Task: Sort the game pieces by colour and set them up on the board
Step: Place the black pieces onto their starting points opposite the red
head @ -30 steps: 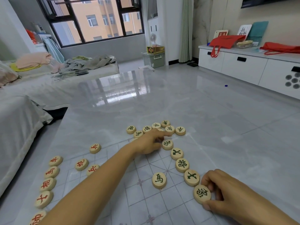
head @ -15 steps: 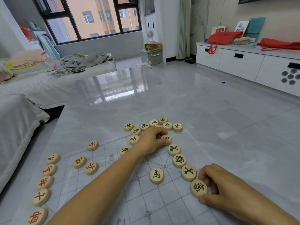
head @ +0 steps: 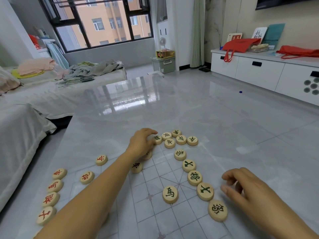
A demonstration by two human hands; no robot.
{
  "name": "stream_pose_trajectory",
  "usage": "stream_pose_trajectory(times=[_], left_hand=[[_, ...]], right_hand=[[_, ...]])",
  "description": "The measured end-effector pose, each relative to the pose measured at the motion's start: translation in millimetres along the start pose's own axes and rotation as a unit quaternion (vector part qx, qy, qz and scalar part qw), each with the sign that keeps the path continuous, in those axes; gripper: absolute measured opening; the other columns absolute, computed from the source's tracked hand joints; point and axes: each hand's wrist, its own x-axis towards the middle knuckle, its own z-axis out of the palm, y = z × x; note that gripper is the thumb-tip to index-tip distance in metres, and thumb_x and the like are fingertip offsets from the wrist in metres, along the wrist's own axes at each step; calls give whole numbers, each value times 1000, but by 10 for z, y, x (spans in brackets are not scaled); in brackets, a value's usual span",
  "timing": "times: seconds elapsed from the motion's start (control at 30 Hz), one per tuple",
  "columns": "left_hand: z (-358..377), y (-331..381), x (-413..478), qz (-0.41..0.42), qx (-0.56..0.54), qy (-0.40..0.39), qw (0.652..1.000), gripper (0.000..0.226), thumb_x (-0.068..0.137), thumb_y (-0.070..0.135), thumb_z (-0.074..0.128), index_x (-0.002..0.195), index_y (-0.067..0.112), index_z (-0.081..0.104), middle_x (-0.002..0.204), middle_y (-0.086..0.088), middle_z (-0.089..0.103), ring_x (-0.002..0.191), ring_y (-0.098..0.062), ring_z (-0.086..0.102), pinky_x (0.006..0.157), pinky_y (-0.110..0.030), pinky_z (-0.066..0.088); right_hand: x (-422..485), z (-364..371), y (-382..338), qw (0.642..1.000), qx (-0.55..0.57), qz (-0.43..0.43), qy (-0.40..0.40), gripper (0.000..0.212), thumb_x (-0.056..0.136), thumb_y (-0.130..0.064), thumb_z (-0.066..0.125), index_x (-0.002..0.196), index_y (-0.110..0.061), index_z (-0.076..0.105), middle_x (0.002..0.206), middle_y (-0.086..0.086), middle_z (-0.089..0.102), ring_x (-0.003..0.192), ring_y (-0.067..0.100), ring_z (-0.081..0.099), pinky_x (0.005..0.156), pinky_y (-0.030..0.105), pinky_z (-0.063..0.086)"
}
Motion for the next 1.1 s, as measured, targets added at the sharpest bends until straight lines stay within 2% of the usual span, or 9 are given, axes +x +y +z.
stream_pose_trajectory(times=[0.17,0.23,0.33,0.6,0.67,0.73,0.8,0.9,1.1], left_hand=[[225,389,151,159,125,-115,972,41,99,31,36,139,36,37,155,8,21,144,-19,12,115,-48,11],[314,522,172,189,155,-171,955,42,100,33,30,142,39,30,157,10,13,146,-19,2,115,-51,1],[386,520,169,184,154,-208,948,43,101,33,24,144,40,23,157,10,12,146,-19,0,115,-51,-2],[161,149,-41,162,84,-194,964,45,102,27,27,146,35,19,154,9,23,145,-14,8,118,-43,4],[20,0,-141,138,-40,-169,975,48,101,21,32,146,29,18,151,6,29,140,-9,22,117,-30,16],[-181,-142,-246,73,-207,-89,972,46,101,18,34,144,27,25,148,9,34,125,-2,37,103,-14,31],[-395,-322,-298,6,-294,14,956,41,100,14,35,140,23,36,141,9,43,123,-4,43,102,-18,32],[-599,-575,-382,-26,-212,40,976,34,99,10,38,131,16,49,131,4,52,127,-14,44,105,-24,30],[-591,-673,-518,-39,-108,-3,993,34,97,10,42,129,17,52,129,3,54,115,-7,46,97,-21,33]], right_hand=[[77,44,10,999,-43,-2,7,20,95,-31,41,115,-33,43,106,-16,39,84,-2,47,73,11,38],[94,58,18,999,-48,-2,2,22,96,-31,40,118,-32,43,108,-15,38,85,-2,46,78,12,37],[102,64,49,999,-47,2,8,24,96,-30,39,120,-31,43,110,-15,39,90,0,47,83,14,36],[86,73,74,999,-48,-3,8,27,97,-29,36,124,-29,41,113,-13,40,101,2,47,85,15,36],[74,70,94,999,-47,-3,12,28,97,-29,36,124,-30,40,113,-14,40,101,1,46,84,14,34],[69,69,100,999,-50,-3,13,28,97,-30,35,124,-31,39,113,-14,40,101,1,45,83,13,33],[68,77,107,999,-52,-7,13,27,97,-29,36,124,-31,39,113,-13,41,101,1,45,83,13,34],[67,83,107,998,-56,-9,13,28,97,-28,37,124,-30,40,113,-13,41,101,1,45,83,14,33],[89,100,87,998,-63,-8,10,28,96,-30,39,124,-31,40,111,-13,41,102,1,43,85,15,35]])
